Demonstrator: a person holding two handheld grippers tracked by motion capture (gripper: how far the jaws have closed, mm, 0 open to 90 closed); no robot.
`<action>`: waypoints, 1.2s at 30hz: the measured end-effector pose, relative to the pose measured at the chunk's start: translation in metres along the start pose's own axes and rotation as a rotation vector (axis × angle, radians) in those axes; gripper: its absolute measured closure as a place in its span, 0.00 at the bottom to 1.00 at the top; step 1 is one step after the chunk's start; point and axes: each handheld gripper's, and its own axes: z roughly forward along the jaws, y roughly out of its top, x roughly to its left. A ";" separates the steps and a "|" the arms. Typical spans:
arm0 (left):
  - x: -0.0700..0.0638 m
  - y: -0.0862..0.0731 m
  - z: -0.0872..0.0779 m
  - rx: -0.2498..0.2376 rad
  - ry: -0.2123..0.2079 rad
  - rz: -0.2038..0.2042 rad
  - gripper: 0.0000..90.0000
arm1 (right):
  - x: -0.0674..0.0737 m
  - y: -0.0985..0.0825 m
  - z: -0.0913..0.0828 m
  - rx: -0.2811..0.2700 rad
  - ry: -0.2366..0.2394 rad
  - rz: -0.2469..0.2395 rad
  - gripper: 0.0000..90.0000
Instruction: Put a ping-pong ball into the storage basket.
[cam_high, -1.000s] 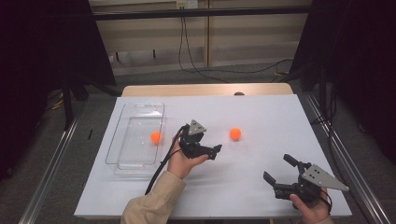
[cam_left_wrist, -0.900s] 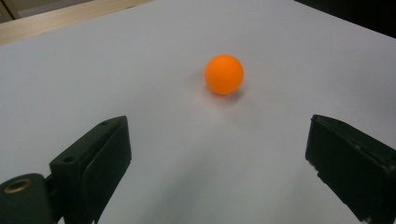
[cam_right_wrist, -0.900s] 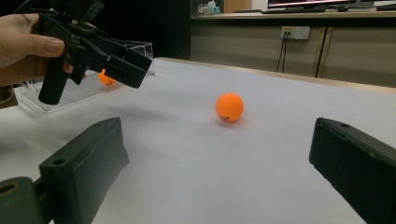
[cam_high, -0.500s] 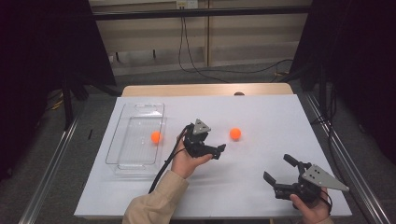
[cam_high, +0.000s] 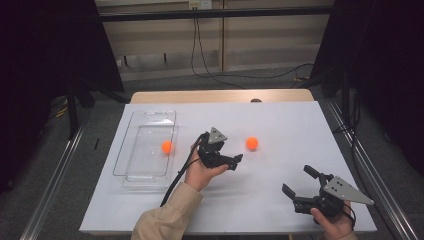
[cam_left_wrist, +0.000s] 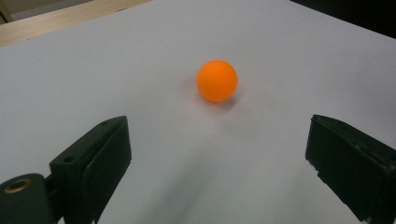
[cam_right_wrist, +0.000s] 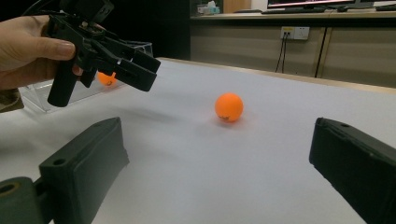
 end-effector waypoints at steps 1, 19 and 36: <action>0.000 0.000 0.000 -0.001 0.001 0.005 0.08 | 0.000 0.000 0.000 0.000 0.000 -0.002 0.03; -0.006 0.001 0.012 0.003 -0.016 0.014 0.08 | 0.000 0.000 0.000 0.001 0.005 -0.006 0.03; -0.009 0.002 0.021 0.003 -0.024 0.018 0.08 | 0.000 0.000 0.000 0.001 0.004 -0.004 0.03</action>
